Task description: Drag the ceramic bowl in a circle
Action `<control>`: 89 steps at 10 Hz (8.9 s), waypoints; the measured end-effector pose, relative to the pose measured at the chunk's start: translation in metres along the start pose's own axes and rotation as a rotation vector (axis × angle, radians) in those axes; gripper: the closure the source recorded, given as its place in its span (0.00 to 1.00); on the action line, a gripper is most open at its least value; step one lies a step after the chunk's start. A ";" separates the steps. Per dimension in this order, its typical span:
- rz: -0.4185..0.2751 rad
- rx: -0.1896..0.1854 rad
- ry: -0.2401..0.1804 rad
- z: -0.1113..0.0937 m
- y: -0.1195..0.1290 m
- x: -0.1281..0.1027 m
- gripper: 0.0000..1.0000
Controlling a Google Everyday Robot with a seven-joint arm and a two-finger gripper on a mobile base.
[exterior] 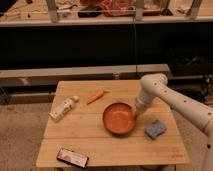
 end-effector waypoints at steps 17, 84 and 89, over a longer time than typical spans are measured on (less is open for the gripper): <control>-0.277 -0.034 -0.002 0.013 -0.085 -0.077 1.00; 0.070 0.025 0.050 -0.018 0.068 -0.081 1.00; -0.032 -0.001 0.053 -0.007 0.024 -0.131 1.00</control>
